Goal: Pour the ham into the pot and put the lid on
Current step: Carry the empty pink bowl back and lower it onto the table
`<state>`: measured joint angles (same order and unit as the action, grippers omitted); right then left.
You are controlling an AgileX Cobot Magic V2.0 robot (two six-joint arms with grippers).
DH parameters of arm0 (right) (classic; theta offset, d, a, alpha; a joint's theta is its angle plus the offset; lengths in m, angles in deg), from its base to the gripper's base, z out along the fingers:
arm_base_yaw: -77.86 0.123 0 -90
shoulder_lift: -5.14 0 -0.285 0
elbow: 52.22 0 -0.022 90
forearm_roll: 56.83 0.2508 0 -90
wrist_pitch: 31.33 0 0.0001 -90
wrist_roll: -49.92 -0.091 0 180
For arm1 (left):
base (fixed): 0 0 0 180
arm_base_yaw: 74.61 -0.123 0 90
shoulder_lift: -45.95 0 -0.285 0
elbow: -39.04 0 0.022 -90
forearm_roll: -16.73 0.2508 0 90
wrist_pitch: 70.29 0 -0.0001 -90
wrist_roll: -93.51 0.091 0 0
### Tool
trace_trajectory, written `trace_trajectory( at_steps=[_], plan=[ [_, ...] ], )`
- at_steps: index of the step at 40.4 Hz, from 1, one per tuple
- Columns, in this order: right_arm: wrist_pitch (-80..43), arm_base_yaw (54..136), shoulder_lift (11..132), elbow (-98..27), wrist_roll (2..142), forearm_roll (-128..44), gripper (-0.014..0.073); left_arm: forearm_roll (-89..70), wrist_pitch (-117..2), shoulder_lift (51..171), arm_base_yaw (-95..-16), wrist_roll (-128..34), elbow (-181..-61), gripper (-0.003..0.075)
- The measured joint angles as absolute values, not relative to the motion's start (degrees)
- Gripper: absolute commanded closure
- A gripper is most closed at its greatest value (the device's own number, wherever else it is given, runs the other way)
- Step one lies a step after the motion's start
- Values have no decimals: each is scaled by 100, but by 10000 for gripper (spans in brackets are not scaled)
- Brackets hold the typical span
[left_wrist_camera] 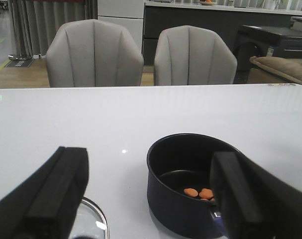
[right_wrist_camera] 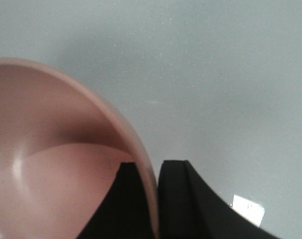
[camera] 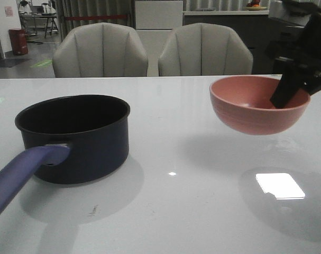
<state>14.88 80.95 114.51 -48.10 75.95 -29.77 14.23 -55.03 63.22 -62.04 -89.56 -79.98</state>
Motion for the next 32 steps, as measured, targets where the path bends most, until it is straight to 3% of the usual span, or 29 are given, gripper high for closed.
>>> trace_trajectory(
  at_steps=[15,27,32],
  plan=[
    [1274,8118,11996,-4810,7584,-3059,438,1423,-5503,6322,-6204,-8956,-7998,171],
    [1220,8118,12107,-4810,7572,-3073,195,1423,-5503,6322,-6204,-8956,-7998,171],
    [1211,8118,12107,-4837,7572,-3073,176,1423,-5503,6322,-6204,-8956,-7998,171]
  ],
)
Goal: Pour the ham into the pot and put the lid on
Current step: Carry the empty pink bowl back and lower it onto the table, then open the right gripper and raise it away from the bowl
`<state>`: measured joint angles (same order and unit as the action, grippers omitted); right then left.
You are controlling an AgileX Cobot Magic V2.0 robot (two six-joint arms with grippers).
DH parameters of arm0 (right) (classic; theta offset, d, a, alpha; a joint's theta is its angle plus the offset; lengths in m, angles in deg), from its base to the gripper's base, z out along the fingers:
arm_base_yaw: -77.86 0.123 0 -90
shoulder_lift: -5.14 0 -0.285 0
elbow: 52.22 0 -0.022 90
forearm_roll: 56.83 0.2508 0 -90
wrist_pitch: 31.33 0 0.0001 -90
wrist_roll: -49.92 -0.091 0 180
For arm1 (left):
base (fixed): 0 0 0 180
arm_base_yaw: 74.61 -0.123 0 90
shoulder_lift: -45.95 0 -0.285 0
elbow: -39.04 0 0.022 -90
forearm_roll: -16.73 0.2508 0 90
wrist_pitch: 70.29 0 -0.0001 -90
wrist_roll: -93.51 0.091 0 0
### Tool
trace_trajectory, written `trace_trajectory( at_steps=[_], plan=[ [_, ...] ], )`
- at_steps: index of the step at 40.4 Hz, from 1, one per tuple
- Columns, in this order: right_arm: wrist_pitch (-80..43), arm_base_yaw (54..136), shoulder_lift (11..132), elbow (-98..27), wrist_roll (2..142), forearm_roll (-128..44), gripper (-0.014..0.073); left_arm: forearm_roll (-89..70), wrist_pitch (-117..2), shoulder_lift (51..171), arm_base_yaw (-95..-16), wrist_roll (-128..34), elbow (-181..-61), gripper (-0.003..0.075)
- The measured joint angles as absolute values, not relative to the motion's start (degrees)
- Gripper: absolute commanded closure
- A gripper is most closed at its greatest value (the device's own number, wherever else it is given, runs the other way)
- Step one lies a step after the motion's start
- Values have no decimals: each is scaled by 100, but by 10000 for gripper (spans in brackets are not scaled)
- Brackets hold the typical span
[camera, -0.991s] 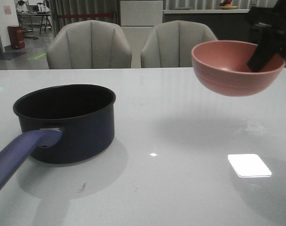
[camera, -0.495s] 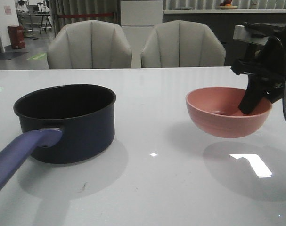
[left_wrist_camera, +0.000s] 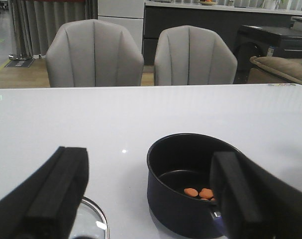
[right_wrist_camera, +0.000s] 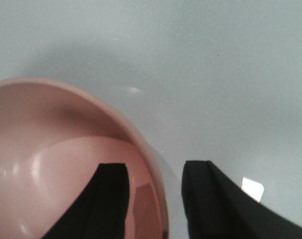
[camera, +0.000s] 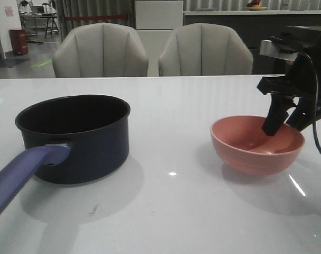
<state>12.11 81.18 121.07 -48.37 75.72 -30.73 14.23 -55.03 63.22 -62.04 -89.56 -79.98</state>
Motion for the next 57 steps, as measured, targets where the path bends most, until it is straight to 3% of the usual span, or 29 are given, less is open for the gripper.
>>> trace_trajectory(
  at_steps=[11,25,43,57],
  plan=[
    [1272,8118,11609,-4883,7582,-3508,176,1423,-5503,6322,-6204,-8956,-7998,171],
    [955,8141,9941,-4477,7608,-3793,180,1423,-5503,6322,-6204,-8956,-7998,171],
    [-1324,9231,7061,-2197,7705,-3777,180,1423,-5503,6322,-6204,-8956,-7998,171],
    [-2247,9374,4562,-257,7740,-3205,180,1423,-5503,6322,-6204,-8956,-7998,171]
  ],
)
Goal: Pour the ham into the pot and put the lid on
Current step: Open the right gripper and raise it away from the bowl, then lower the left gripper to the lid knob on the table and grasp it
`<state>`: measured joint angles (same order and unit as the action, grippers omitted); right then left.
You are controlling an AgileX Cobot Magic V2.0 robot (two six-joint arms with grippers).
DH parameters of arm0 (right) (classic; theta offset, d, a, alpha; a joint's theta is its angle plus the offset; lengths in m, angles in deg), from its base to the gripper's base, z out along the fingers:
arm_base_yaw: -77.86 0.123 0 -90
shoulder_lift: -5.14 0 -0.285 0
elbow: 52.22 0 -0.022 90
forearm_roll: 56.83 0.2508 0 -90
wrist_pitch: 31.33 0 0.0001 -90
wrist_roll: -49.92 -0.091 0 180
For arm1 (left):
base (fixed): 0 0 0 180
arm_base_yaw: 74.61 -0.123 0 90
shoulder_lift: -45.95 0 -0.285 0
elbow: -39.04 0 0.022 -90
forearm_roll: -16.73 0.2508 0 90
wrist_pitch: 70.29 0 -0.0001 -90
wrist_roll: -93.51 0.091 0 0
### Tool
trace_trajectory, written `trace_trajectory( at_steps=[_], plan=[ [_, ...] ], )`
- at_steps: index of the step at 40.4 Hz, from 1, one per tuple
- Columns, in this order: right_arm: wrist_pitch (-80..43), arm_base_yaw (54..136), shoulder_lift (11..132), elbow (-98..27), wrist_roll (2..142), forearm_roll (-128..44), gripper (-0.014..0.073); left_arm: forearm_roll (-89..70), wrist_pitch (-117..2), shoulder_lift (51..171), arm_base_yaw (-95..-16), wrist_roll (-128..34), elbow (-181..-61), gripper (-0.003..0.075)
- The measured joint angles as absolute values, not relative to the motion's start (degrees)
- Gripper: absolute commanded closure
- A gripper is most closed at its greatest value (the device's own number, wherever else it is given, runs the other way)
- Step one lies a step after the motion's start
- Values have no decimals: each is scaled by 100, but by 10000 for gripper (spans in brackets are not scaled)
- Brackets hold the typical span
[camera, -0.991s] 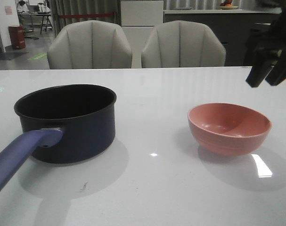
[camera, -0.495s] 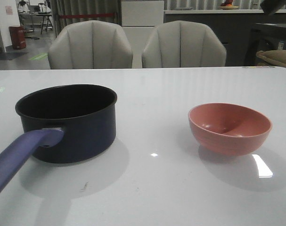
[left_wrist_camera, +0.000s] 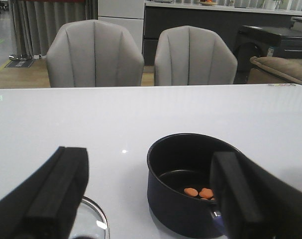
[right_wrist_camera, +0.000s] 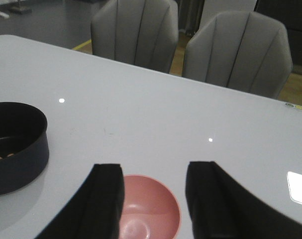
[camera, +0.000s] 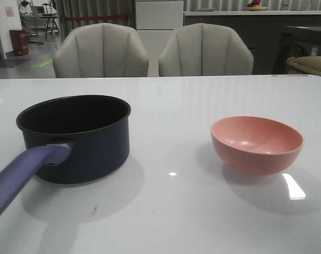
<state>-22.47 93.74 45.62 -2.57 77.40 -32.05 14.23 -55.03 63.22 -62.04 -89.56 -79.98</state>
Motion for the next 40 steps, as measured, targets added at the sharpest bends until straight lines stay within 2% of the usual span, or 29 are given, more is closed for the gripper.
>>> trace_trajectory(
  at_steps=[9,17,19,25,40],
  plan=[
    [-2256,9374,2902,874,7740,-2655,180,1423,-5503,6322,-6204,-8956,-7998,171],
    [-2256,9374,2143,1401,7740,-2539,192,1423,-5503,6322,-6204,-8956,-7998,171],
    [-2256,9374,2132,1513,7740,-2530,236,1423,-5503,6322,-6204,-8956,-7998,171],
    [-2256,9374,2132,1781,7740,-2527,461,1423,-5503,6322,-6204,-8956,-7998,171],
    [-2305,9374,2132,1795,7740,-2515,456,1414,-5410,6322,-6204,-8956,-7998,164]
  ],
)
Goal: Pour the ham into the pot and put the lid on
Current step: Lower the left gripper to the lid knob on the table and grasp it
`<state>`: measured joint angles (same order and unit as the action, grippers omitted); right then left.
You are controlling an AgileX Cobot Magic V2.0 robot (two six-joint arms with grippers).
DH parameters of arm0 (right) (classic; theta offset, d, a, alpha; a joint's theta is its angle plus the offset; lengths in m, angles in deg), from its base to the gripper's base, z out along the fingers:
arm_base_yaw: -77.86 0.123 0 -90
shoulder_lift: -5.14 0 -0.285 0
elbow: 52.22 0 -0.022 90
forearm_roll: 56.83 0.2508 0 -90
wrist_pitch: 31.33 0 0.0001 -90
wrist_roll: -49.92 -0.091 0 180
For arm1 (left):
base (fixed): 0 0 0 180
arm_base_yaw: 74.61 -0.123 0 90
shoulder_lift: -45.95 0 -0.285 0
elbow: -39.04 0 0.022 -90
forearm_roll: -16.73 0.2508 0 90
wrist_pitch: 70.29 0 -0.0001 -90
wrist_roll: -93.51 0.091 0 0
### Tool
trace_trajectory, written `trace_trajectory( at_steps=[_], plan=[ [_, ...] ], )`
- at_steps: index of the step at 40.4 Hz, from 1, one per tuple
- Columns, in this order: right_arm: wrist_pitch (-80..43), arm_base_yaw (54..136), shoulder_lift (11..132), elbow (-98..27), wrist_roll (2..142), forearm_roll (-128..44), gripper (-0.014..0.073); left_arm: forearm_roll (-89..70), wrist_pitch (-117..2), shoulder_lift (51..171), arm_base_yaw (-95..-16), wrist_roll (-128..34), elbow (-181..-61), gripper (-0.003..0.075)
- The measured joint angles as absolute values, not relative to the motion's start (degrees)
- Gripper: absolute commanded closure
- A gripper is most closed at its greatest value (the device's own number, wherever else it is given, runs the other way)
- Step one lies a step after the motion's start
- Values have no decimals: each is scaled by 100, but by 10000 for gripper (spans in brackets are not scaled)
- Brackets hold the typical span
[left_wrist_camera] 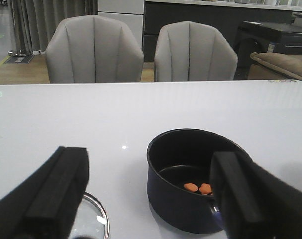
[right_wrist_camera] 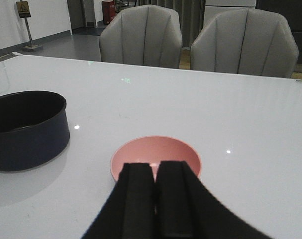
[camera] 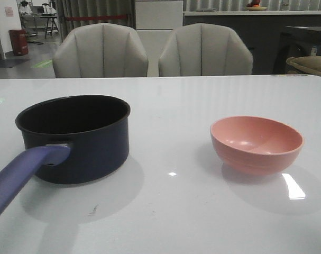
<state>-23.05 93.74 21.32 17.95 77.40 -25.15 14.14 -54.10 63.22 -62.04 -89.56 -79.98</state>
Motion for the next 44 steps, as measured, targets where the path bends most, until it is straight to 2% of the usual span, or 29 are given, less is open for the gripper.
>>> trace_trajectory(
  at_steps=[5,10,22,44],
  plan=[
    [-2305,9374,2132,1795,7740,-2505,456,1414,-5276,6322,-6204,-8956,-8049,158],
    [-2305,9374,2132,1795,7740,-2505,456,1426,-4933,6537,-6204,-8956,-8273,116],
    [-2305,9374,2132,1795,7740,-2505,456,1497,-4447,7917,-6305,-8991,-9014,113],
    [-2305,9374,2132,1795,7740,-2505,456,1379,-3611,10877,-7911,-9495,-10257,113]
  ],
)
